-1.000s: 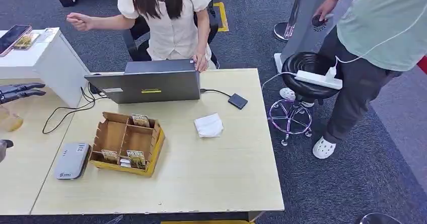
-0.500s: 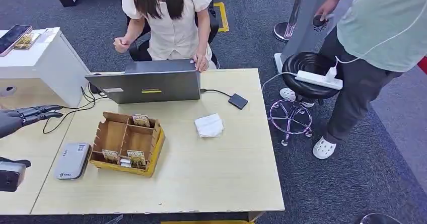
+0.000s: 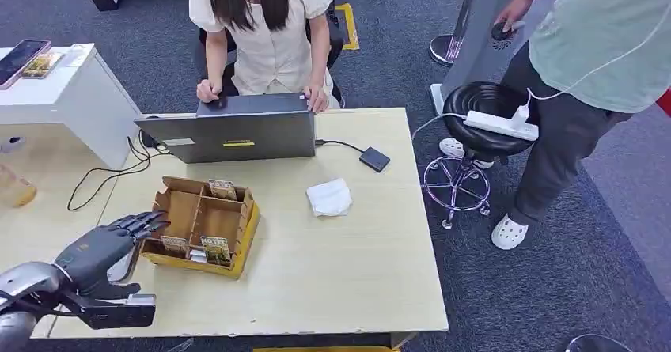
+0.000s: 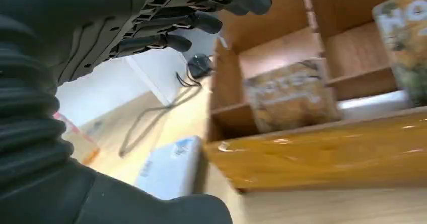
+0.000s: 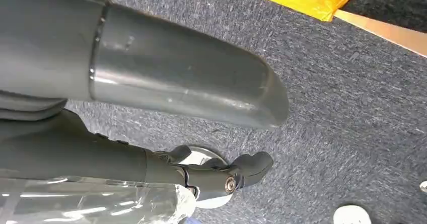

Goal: Pass the card to the sensor for recognition and then transmit it.

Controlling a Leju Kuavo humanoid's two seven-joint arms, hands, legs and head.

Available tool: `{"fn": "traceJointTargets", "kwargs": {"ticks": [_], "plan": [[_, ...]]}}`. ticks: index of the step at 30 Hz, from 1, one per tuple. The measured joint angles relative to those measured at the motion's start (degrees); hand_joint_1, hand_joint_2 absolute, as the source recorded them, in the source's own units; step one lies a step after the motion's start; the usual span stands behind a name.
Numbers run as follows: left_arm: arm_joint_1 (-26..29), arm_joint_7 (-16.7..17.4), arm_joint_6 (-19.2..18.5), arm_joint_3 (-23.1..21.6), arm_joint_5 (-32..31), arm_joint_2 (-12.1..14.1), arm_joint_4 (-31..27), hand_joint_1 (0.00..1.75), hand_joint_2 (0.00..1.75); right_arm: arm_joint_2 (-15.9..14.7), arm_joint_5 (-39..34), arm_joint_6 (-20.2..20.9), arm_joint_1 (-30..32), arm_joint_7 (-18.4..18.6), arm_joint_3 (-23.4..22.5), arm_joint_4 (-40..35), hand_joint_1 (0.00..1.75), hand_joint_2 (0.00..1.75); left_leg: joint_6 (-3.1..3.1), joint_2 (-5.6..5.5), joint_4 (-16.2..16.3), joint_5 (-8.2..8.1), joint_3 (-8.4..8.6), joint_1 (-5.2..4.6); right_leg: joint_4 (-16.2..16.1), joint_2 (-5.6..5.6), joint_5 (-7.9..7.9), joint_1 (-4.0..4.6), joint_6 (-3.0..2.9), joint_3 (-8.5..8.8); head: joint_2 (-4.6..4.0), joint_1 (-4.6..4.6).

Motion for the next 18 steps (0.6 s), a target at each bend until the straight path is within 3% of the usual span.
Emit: {"fn": "traceJointTargets", "kwargs": {"ticks": [3,6,18], "plan": [[1.4,0.6,0.6,1.9,-2.2,-4.8,1.0,0.00,1.75,0.0,0.0,-0.3,0.1,0.1,-0.2,0.0,0.00,0.00,0.04,-0.04,0.0,-0.03,-0.01,-0.03,0.0,-0.05,0.00,-0.03,0.01,0.00,0.00,0.00],[2.1,0.6,0.6,3.4,-3.1,-7.8,1.7,0.00,1.75,0.0,-0.1,-0.3,0.1,0.1,-0.4,0.0,0.00,0.00,0.04,-0.05,0.0,-0.03,-0.01,-0.02,0.0,-0.06,0.00,-0.03,0.01,0.00,0.00,0.02],[3.3,-0.2,0.6,6.5,-6.0,-13.7,3.4,0.00,1.75,0.0,0.2,-0.3,0.3,0.0,-1.2,0.0,0.00,0.00,0.04,-0.06,0.0,-0.02,-0.01,0.02,0.0,-0.07,0.00,0.01,0.01,0.00,0.00,0.00]]}}
